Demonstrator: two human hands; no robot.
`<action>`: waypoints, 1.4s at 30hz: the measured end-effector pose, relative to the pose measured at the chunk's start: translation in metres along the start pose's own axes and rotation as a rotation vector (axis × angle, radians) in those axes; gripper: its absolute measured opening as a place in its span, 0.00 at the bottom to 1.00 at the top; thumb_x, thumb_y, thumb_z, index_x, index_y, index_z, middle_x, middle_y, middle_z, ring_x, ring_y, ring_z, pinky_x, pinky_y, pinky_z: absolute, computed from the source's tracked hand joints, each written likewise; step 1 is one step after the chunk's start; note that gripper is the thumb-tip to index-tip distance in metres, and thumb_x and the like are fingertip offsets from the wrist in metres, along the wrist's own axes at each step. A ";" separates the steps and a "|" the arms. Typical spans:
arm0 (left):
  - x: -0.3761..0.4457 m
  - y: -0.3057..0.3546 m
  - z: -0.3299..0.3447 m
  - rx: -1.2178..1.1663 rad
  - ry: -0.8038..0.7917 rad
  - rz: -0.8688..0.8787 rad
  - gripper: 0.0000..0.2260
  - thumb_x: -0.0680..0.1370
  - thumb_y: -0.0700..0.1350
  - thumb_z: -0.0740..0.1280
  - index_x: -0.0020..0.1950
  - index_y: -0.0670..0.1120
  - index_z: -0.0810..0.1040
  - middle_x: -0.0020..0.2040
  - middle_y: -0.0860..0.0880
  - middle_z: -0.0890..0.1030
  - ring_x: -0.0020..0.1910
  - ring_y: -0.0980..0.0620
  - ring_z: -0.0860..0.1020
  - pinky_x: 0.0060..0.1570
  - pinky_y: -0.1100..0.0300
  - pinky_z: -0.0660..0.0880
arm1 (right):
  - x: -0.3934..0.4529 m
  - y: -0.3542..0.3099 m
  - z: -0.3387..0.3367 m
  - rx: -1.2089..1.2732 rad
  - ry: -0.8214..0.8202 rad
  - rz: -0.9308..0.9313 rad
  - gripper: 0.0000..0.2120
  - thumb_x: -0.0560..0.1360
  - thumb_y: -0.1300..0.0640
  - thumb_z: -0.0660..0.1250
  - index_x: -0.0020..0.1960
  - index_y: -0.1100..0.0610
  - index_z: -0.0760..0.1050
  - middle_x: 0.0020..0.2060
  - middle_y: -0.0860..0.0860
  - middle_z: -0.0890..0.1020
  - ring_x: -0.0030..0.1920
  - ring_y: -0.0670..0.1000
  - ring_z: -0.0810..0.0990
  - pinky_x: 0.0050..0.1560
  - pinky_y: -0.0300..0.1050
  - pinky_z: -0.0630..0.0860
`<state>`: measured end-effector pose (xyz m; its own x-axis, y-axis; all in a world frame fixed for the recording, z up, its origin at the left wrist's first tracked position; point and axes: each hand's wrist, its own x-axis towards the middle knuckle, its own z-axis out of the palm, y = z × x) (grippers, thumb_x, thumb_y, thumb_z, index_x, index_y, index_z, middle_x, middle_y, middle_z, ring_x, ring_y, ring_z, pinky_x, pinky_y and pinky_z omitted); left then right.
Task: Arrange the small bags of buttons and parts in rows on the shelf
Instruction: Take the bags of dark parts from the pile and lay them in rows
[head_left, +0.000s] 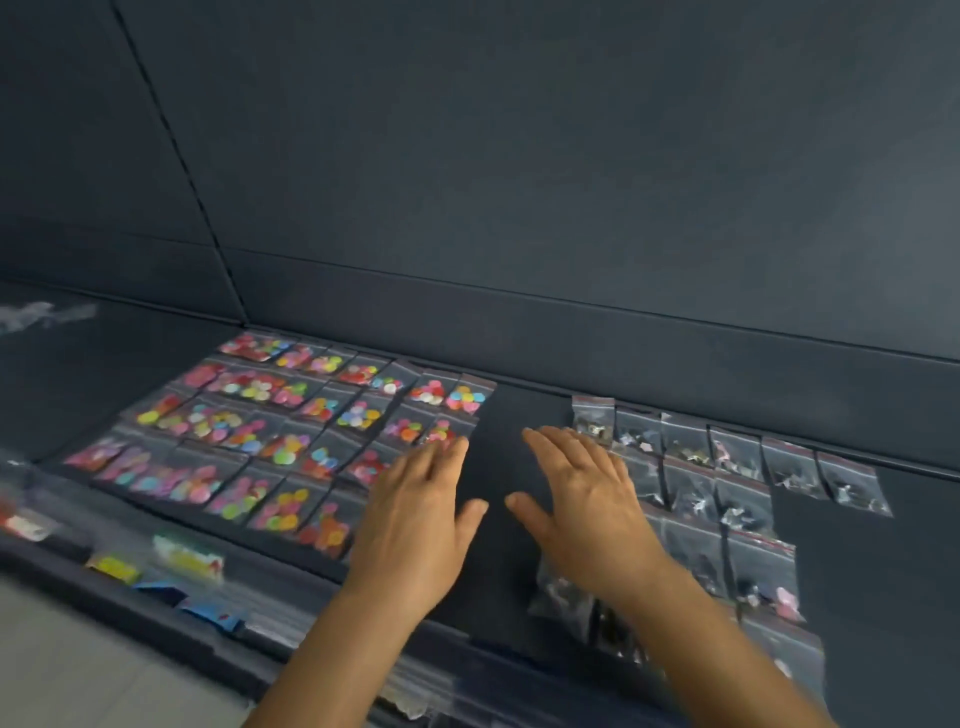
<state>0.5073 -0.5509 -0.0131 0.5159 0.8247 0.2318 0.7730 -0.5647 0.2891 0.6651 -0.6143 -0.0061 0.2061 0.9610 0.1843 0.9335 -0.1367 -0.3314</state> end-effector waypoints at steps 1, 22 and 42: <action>-0.006 -0.017 -0.007 0.004 0.008 -0.006 0.29 0.79 0.58 0.58 0.77 0.53 0.52 0.74 0.54 0.62 0.73 0.53 0.59 0.70 0.58 0.57 | 0.003 -0.018 0.008 0.011 -0.006 -0.008 0.31 0.77 0.40 0.57 0.76 0.48 0.52 0.75 0.45 0.57 0.75 0.47 0.51 0.73 0.47 0.47; -0.087 -0.320 -0.119 0.066 0.124 -0.310 0.28 0.79 0.56 0.59 0.76 0.50 0.56 0.71 0.51 0.67 0.70 0.50 0.63 0.68 0.58 0.60 | 0.090 -0.328 0.137 0.109 -0.172 -0.312 0.30 0.77 0.41 0.58 0.75 0.49 0.55 0.74 0.47 0.60 0.74 0.50 0.54 0.74 0.50 0.49; 0.057 -0.569 -0.164 0.086 0.136 -0.382 0.29 0.79 0.55 0.60 0.77 0.49 0.53 0.72 0.49 0.67 0.70 0.49 0.63 0.69 0.56 0.61 | 0.330 -0.484 0.235 0.097 -0.243 -0.397 0.31 0.77 0.40 0.57 0.76 0.51 0.54 0.75 0.47 0.59 0.75 0.49 0.54 0.73 0.50 0.51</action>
<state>0.0366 -0.1881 -0.0123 0.1373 0.9597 0.2452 0.9305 -0.2098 0.3002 0.2121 -0.1742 -0.0024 -0.2468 0.9642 0.0966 0.8921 0.2650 -0.3660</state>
